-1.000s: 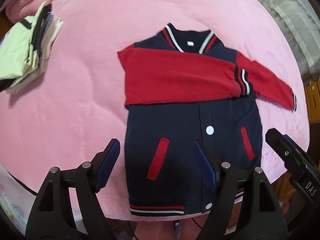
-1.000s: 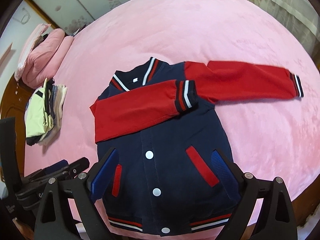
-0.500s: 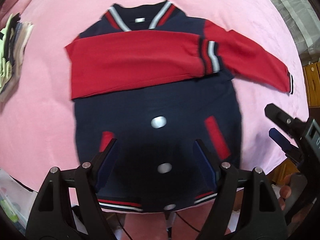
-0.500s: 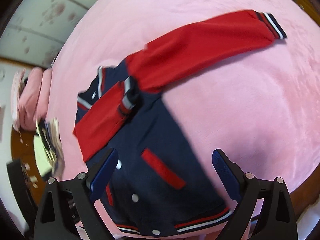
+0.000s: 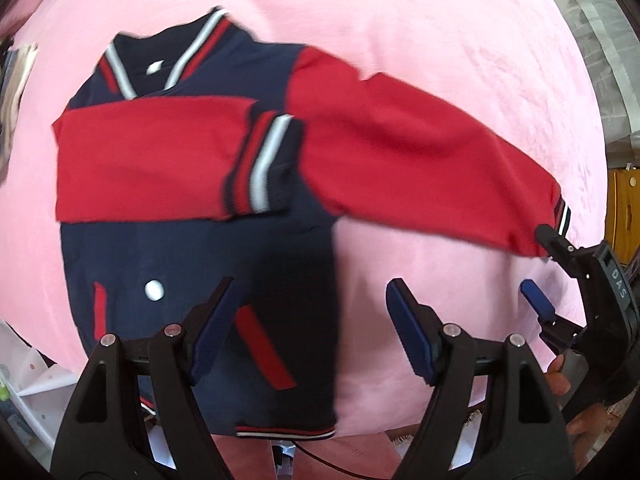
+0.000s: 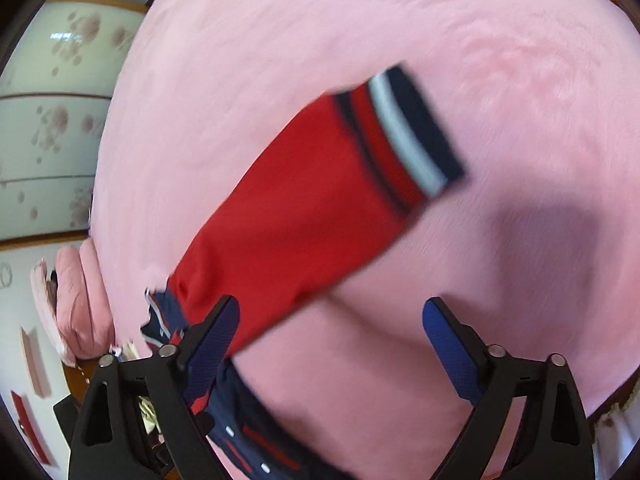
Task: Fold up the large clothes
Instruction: 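Grasp the other red sleeve cuff with the right tool and lift it, then fold the held sleeve across the chest over the first sleeve with the right tool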
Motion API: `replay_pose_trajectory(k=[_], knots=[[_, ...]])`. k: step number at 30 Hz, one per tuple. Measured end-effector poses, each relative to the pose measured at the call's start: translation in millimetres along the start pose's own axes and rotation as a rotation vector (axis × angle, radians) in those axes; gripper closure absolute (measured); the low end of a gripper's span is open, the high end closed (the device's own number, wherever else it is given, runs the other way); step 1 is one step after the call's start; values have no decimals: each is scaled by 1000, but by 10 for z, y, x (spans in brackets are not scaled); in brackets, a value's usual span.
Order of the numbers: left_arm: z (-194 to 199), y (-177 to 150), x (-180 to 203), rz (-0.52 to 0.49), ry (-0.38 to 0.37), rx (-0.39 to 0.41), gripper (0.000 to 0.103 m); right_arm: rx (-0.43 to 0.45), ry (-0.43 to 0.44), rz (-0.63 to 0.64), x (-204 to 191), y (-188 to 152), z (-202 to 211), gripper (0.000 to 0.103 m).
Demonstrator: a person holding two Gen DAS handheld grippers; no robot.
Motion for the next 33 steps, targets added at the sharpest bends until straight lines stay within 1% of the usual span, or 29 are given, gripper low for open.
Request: replay_pose_trajectory(k=[2, 3, 5, 6, 8, 10, 11, 12, 14, 16, 18, 21, 25, 28, 30, 33], knots=[[-26, 57, 140, -22, 20, 0, 30, -3, 6, -10, 78, 167, 4, 23], [-41, 77, 194, -30, 36, -3, 30, 0, 11, -14, 111, 239, 6, 25], [-68, 108, 308, -41, 58, -11, 30, 10, 27, -24, 192, 363, 14, 38], [-82, 117, 353, -45, 60, -17, 30, 14, 38, -30, 233, 390, 25, 41], [-106, 131, 446, -56, 63, -31, 30, 27, 71, -50, 284, 476, 40, 56], [-114, 144, 541, -77, 73, -36, 30, 37, 111, -54, 304, 530, 54, 63], [-115, 150, 566, -84, 76, -36, 30, 40, 125, -53, 307, 541, 62, 71], [-117, 154, 595, -95, 80, -37, 30, 48, 155, -51, 292, 558, 71, 76], [-136, 174, 673, -107, 86, -41, 30, 65, 196, -54, 288, 581, 113, 89], [-127, 181, 696, -105, 82, -39, 30, 88, 219, -35, 236, 563, 191, 91], [-123, 191, 728, -99, 77, -37, 30, 110, 223, -7, 136, 539, 232, 91], [-97, 169, 679, -76, 51, -37, 30, 154, 242, 42, -31, 498, 371, 91], [5, 121, 446, -28, 8, -22, 30, 209, 260, 142, -312, 398, 549, 91], [72, 79, 245, 1, -21, 2, 30, 255, 273, 238, -621, 290, 691, 91], [78, 50, 86, -13, -38, 9, 30, 277, 288, 292, -858, 141, 766, 91], [141, -6, -217, -18, -7, 36, 30, 292, 309, 359, -1178, -108, 896, 91]])
Point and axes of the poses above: each gripper's, at about its wrist camera, not at the fingertips, and z roughly against the way its jaws point, x to its right, y to its top, the point moved 5 cm from there along -z, roughly the way its jaws point, and after that the axes turned 3 degrees about -x, right-handed, at the moved point
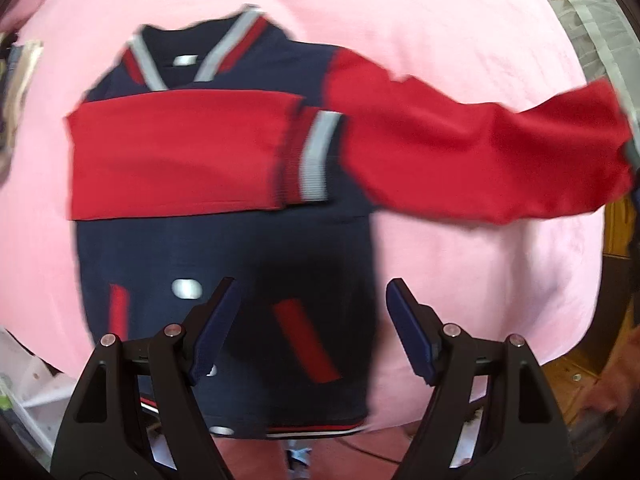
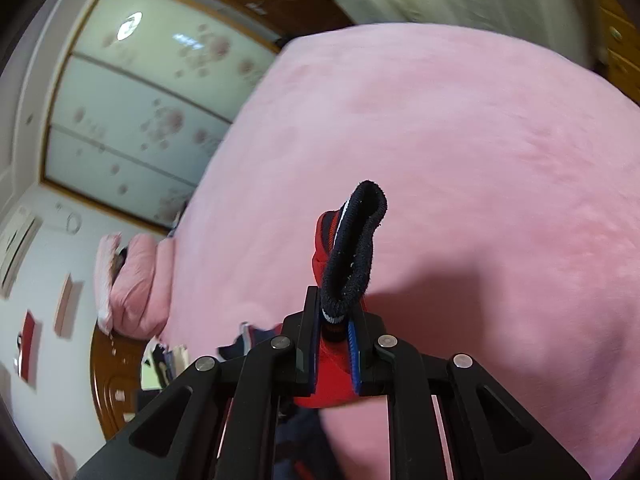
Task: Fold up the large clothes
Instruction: 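Fold the held sleeve across the chest over the first sleeve with the right tool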
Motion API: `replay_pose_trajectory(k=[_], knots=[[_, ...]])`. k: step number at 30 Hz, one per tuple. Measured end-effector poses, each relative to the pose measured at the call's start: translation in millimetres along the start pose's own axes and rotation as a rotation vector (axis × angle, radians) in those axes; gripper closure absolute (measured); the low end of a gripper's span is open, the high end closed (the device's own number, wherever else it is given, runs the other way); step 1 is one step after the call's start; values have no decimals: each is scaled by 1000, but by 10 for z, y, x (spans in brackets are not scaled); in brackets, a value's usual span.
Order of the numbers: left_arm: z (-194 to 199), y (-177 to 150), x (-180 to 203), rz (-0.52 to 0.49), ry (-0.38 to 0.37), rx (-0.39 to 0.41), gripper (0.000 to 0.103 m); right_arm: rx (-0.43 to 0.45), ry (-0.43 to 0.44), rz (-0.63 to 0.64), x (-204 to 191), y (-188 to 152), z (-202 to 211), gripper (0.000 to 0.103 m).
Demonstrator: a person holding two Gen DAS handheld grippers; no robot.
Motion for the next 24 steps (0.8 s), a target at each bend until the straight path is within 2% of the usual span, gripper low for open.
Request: replay_pose_trajectory(k=[5, 8, 12, 17, 20, 22, 24], knots=[[221, -135, -620, 32, -6, 76, 30, 13, 76, 100, -861, -291, -128, 91], [271, -298, -1112, 46, -16, 94, 30, 15, 104, 176, -1481, -571, -325, 91], [323, -317, -1681, 68, 3, 116, 30, -5, 124, 238, -2159, -1065, -576, 91], [376, -490, -2366, 113, 11, 145, 30, -87, 81, 314, -2760, -1725, -1049, 91], [328, -565, -2755, 128, 9, 148, 30, -137, 8, 366, -3040, -2223, -1342, 91], [317, -564, -2947, 136, 5, 154, 30, -171, -57, 405, -3093, -2520, -1551, 91], [275, -540, -3001, 145, 5, 156, 30, -196, -107, 438, -3169, -2798, -1918, 91]])
Point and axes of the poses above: each gripper's, at about its wrist camera, not at the fingertips, and z roughly against the way its jaws point, x to its right, y to its top, the point moved 5 cm from there along -z, roughly the way its jaws point, and after that the axes turned 3 degrees about -x, right-handed, at the moved point
